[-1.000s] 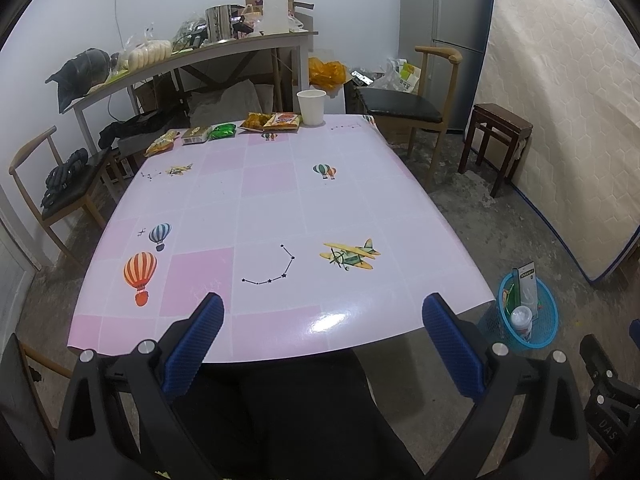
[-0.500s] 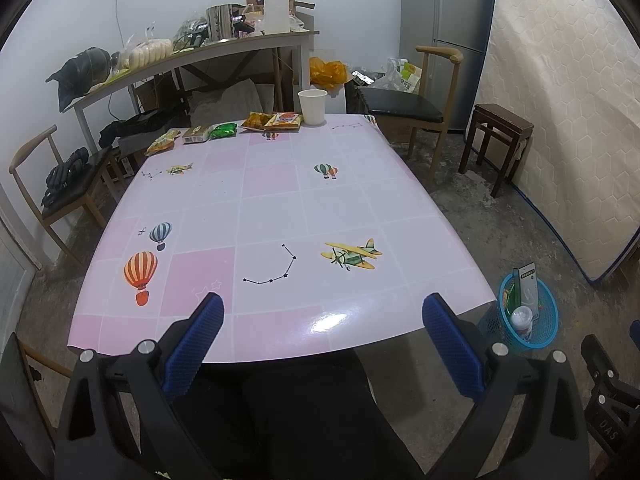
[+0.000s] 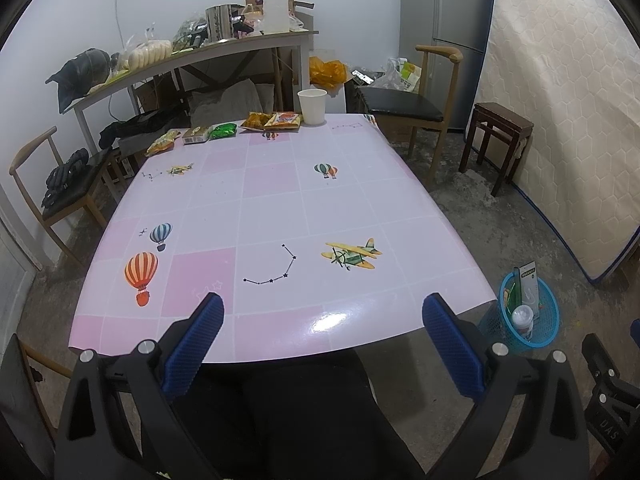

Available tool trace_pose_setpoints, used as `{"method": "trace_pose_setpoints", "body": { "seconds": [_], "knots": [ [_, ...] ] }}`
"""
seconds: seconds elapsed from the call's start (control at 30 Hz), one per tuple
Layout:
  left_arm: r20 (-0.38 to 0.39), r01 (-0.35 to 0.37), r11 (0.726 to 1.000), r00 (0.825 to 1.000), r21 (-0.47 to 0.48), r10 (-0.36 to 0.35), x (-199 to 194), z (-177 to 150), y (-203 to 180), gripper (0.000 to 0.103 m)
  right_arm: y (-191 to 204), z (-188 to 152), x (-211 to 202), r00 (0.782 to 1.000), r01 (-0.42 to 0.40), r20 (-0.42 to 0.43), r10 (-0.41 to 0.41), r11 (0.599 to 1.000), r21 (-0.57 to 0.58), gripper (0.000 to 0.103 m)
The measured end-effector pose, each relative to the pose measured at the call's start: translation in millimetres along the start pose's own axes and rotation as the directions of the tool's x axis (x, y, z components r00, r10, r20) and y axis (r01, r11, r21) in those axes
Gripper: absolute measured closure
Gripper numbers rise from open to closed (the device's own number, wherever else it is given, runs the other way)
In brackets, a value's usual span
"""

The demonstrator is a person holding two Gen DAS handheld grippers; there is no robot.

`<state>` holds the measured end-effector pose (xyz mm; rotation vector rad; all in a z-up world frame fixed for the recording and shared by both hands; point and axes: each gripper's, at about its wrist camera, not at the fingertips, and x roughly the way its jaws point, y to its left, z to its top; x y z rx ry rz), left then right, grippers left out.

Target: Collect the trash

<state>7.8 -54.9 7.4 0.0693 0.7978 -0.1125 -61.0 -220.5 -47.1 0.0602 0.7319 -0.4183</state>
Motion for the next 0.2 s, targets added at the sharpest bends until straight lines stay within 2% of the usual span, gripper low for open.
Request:
{"method": "trace_pose_setpoints", "body": {
  "seconds": [0.2],
  "knots": [
    [0.001,-0.005,1.0,1.0,-0.003,0.005,-0.1,0.2,1.0,0.006,-0.1,1.4,0.0,1.0,0.0,0.001,0.0,1.0,-0.001,0.008]
  ]
}}
